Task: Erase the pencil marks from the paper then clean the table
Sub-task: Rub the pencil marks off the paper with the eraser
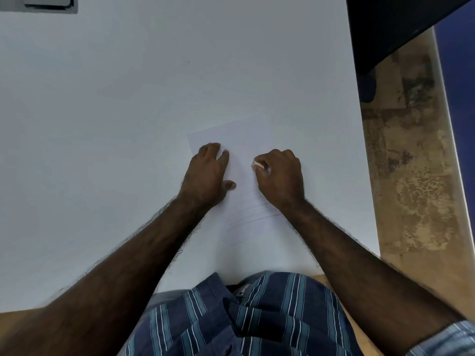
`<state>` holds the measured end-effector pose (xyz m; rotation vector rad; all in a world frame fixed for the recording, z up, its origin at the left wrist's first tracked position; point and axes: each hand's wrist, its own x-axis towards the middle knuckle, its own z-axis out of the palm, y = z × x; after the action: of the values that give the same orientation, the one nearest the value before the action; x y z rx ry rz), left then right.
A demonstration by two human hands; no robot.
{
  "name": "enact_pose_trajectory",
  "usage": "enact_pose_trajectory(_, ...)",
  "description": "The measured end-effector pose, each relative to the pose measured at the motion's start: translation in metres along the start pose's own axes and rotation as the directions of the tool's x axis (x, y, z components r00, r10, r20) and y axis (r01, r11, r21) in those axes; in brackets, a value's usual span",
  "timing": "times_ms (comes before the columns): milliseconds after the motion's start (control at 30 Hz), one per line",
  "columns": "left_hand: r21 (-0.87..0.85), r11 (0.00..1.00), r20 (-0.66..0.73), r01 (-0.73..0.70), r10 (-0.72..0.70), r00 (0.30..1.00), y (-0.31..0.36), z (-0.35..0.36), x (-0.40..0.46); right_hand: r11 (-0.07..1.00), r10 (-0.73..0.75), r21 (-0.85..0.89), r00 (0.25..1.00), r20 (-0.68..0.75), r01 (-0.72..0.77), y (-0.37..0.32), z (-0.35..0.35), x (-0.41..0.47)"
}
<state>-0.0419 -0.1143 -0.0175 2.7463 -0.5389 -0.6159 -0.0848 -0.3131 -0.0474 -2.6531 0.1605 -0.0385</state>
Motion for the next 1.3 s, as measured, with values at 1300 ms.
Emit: enact_pose_trajectory(1300, -0.097, 0.994, 0.025, -0.056, 0.059, 0.998, -0.007, 0.029, 0.004, 0.934, -0.325, -0.111, 0.935, 0.14, 0.341, -0.016, 0.009, -0.01)
